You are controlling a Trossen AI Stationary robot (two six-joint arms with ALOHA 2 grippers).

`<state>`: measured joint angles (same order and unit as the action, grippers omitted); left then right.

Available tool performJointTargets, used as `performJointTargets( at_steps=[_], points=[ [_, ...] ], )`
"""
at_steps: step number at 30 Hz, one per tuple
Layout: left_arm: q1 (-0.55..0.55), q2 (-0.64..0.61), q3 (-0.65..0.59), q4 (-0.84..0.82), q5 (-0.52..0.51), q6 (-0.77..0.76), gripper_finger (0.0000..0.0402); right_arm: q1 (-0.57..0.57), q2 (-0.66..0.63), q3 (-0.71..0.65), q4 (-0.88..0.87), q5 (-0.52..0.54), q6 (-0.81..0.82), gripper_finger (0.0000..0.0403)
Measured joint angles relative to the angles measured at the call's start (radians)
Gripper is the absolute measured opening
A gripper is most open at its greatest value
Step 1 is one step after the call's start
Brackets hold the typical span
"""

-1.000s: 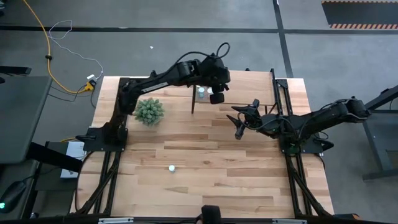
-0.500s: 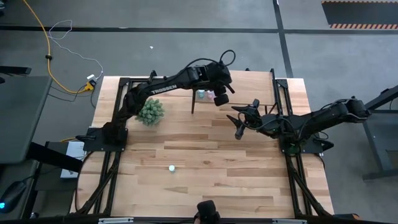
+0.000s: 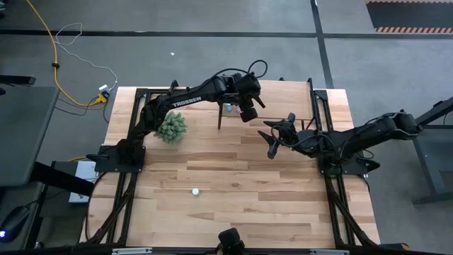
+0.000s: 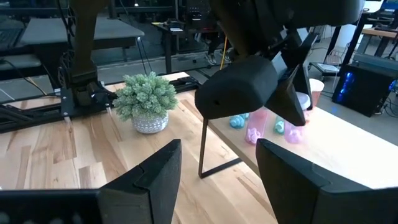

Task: Pick and place medicine bottles onto shelf by color
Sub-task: Put the transparent pink medicine bottle on the shelf

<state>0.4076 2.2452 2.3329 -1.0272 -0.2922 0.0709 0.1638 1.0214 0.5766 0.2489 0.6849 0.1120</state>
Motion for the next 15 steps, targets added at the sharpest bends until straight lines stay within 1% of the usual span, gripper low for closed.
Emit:
performJointTargets(
  at_steps=[6,12,15],
  points=[
    [0.006,0.009,0.0,0.045,0.02,-0.035,0.0113,0.0,0.0,0.0,0.0,0.0,0.015,0.02],
    [0.022,0.009,-0.001,0.045,0.022,-0.074,0.0113,0.0,0.0,0.0,-0.001,0.0,0.015,0.02],
    [0.031,0.02,-0.001,0.05,0.071,-0.096,0.0113,0.0,0.0,0.0,-0.001,0.0,0.019,0.02]
  ],
)
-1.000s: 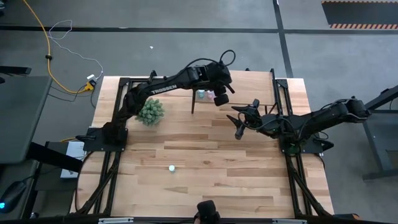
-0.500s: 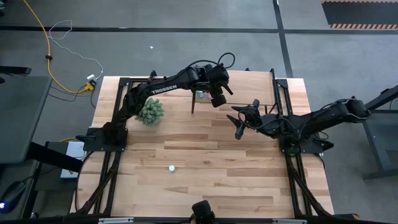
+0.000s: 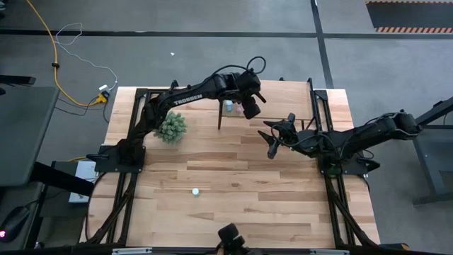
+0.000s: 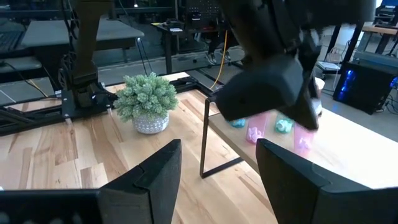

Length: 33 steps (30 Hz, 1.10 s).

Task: Pick and place medicine bottles onto shelf by color
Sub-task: Put the transparent pink medicine bottle on the shelf

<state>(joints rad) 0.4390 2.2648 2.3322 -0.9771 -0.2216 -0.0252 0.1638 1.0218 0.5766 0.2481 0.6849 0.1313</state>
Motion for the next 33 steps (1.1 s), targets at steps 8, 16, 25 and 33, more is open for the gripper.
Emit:
performJointTargets(
  at_steps=[8,16,25,33],
  points=[
    [0.012,0.02,0.0,0.011,0.031,-0.012,0.0113,0.0,0.0,0.0,-0.003,0.0,0.0,0.02],
    [0.011,0.02,0.0,0.013,0.031,0.019,0.0115,0.0,0.0,0.0,-0.004,0.0,0.0,0.02],
    [0.01,0.014,-0.001,0.045,0.031,0.053,0.0166,0.0,0.0,0.0,-0.004,0.0,0.0,0.02],
    [0.011,-0.016,-0.001,0.059,0.031,0.056,0.0218,0.0,0.0,0.0,-0.004,0.0,0.0,0.02]
  ],
)
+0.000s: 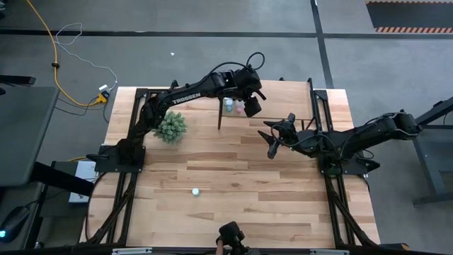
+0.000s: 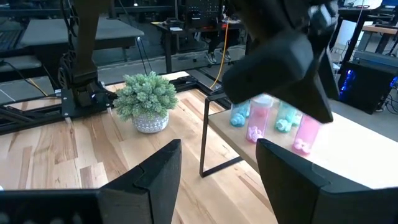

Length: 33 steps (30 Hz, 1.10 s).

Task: Pick and place medicine bottles onto shelf by color
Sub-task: Put the transparent pink medicine bottle on the shelf, then put the transparent blue medicine bottle on the shelf

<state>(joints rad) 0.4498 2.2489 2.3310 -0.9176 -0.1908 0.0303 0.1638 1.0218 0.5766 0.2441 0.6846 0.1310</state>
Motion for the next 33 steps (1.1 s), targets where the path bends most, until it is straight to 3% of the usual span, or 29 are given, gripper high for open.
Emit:
performJointTargets(
  at_steps=[9,16,29,33],
  points=[
    [0.001,-0.12,0.0,-0.009,0.012,0.008,0.0229,0.0,0.0,0.0,0.0,0.0,0.0,0.02],
    [-0.028,-0.263,0.001,-0.087,0.169,0.0,0.0228,0.0,0.0,0.0,0.0,0.0,0.0,0.02],
    [-0.3,-0.325,-0.005,-0.098,0.209,0.081,0.0227,0.0,0.0,0.0,-0.001,-0.053,0.001,0.02],
    [-0.351,-0.355,-0.116,-0.05,0.193,0.081,0.0227,0.0,0.0,0.0,-0.029,-0.068,0.044,0.02]
  ],
)
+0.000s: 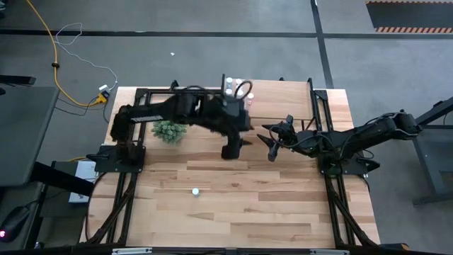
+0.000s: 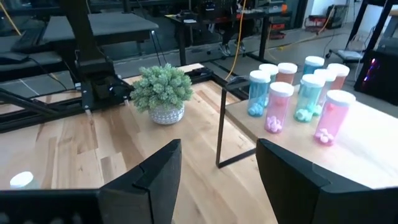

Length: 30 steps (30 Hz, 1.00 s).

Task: Pick and place medicine bottles onto shelf by color
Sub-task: Put the transparent blue medicine bottle on the shelf

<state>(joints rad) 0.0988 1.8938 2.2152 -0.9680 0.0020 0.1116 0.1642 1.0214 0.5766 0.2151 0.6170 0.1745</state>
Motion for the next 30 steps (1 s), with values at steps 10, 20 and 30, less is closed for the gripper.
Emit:
performJointTargets(
  at_steps=[10,20,30],
  points=[
    [-0.087,-0.479,-0.833,0.604,-0.132,-0.06,0.0227,0.0,0.009,0.0,-0.025,-0.008,0.031,0.02],
    [-0.223,-1.031,-1.628,1.146,-0.215,-0.231,0.0227,-0.011,0.089,0.001,0.121,-0.036,-0.019,0.02],
    [-0.448,-1.155,-1.872,1.101,-0.276,-0.427,0.0227,-0.035,0.202,0.0,0.292,-0.125,-0.149,0.02]
  ],
)
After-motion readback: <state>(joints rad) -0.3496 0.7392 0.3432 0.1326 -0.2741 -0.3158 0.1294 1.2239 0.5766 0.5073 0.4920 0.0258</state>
